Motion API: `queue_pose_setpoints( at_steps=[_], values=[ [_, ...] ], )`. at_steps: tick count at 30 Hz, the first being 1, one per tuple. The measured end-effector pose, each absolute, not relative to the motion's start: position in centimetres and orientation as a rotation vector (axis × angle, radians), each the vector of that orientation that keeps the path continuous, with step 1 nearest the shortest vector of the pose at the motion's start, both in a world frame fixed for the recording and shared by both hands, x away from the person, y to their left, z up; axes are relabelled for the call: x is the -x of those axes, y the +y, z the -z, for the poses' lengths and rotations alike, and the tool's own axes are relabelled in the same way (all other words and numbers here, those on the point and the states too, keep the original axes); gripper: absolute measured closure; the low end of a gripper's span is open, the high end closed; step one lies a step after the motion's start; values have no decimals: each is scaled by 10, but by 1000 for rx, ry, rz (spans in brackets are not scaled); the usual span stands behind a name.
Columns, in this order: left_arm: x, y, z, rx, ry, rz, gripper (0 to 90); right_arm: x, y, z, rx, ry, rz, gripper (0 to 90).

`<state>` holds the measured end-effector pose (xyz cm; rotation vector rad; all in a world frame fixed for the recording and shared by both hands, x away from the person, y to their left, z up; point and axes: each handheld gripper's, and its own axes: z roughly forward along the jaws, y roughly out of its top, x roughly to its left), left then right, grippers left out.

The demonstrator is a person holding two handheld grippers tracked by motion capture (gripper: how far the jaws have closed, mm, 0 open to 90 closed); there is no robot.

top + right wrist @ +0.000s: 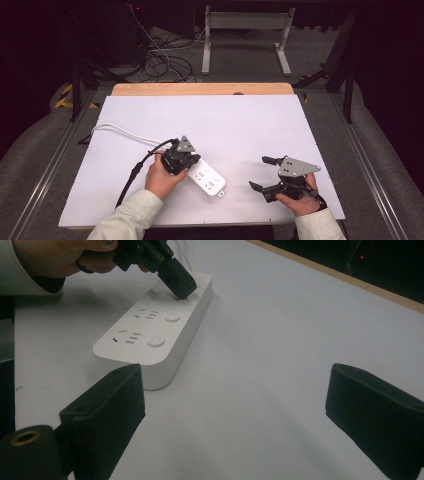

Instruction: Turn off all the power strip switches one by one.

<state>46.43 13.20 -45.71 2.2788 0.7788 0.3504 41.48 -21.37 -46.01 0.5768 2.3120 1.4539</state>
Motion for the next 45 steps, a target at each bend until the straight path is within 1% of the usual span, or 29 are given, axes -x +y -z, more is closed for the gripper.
queue_pose_setpoints(
  at_steps=[11,15,20,27,32,40,45],
  values=[
    [-463,129,459,-2285,768,-368,900,-415,-213,460,-578,2313,-1452,96],
    [-464,130,459,-2282,775,-355,900,-414,-213,460,-577,2313,-1452,96],
    [-462,128,459,-2286,771,-379,900,-414,-213,460,-578,2313,-1452,96],
    [-464,131,460,-2278,771,-357,900,-414,-213,461,-580,2314,-1452,96],
    [-462,129,460,-2284,763,-383,900,-414,-213,460,-579,2312,-1454,97],
    [-464,130,459,-2284,771,-353,900,-414,-212,460,-579,2313,-1454,98],
    [-464,130,459,-2286,768,-359,900,-414,-212,460,-582,2314,-1450,98]
  ],
)
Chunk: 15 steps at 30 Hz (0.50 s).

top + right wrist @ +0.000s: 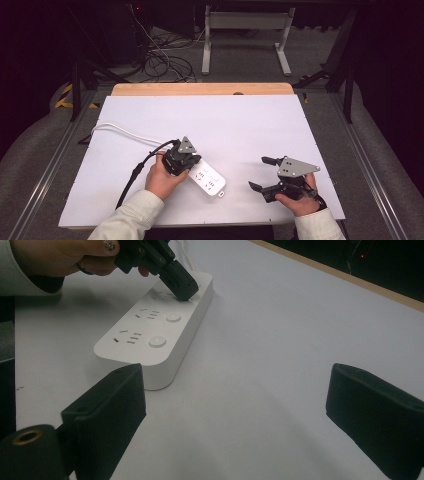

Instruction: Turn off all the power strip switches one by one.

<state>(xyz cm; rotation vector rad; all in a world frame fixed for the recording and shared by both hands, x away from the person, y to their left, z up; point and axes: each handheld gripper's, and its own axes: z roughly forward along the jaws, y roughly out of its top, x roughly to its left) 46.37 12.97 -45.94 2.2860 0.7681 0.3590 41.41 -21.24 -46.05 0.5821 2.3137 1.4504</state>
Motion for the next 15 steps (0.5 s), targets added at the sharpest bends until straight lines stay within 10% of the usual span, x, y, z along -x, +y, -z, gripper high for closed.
queue_pose_setpoints(
  at_steps=[15],
  values=[
    [-462,125,458,-2317,771,-396,900,-414,-212,460,-578,2314,-1452,98]
  ],
)
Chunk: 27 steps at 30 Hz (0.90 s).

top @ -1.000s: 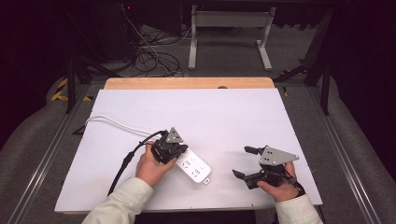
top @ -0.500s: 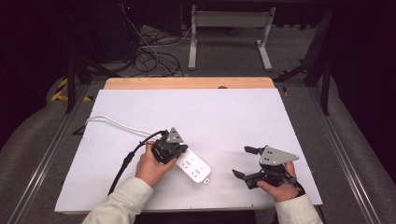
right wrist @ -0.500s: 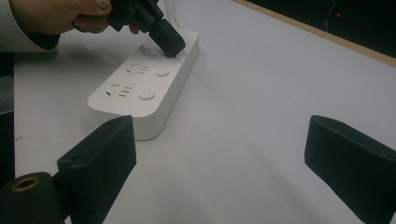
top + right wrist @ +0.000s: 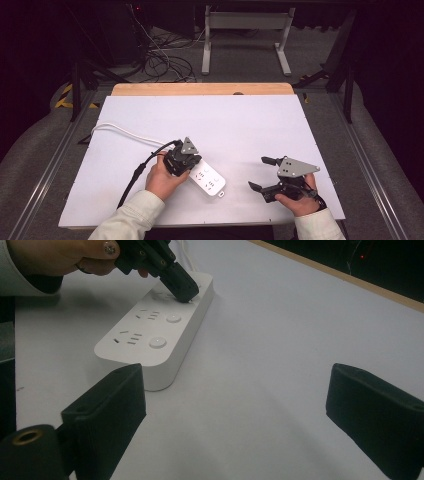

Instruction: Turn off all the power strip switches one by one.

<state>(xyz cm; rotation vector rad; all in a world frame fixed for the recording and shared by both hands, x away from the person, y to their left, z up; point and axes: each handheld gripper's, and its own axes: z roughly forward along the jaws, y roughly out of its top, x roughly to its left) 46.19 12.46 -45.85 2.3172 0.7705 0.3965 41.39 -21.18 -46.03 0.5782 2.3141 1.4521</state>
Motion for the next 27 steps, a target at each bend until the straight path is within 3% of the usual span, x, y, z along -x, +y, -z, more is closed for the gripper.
queue_pose_setpoints(
  at_steps=[11,27],
  values=[
    [-454,124,451,-2276,742,-443,900,-415,-213,460,-580,2313,-1452,98],
    [-438,126,428,-2208,688,-358,900,-415,-213,461,-579,2316,-1454,98]
  ],
)
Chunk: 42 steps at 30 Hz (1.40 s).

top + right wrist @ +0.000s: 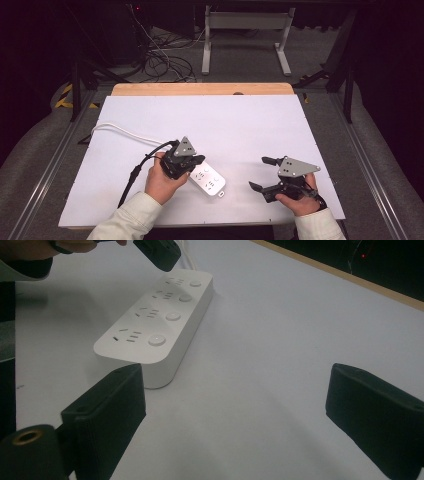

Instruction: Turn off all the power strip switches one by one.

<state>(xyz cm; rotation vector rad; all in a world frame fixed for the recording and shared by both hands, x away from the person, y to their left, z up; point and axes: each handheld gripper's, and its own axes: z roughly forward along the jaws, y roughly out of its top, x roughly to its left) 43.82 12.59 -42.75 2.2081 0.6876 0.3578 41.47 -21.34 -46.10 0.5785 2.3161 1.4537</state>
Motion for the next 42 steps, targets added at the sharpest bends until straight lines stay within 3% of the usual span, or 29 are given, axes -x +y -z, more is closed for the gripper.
queue_pose_setpoints(
  at_steps=[16,42],
  values=[
    [-419,118,437,-2284,591,-336,900,-414,-213,461,-578,2318,-1454,98],
    [-436,106,460,-2285,647,-361,900,-414,-212,462,-569,2324,-1450,98]
  ],
)
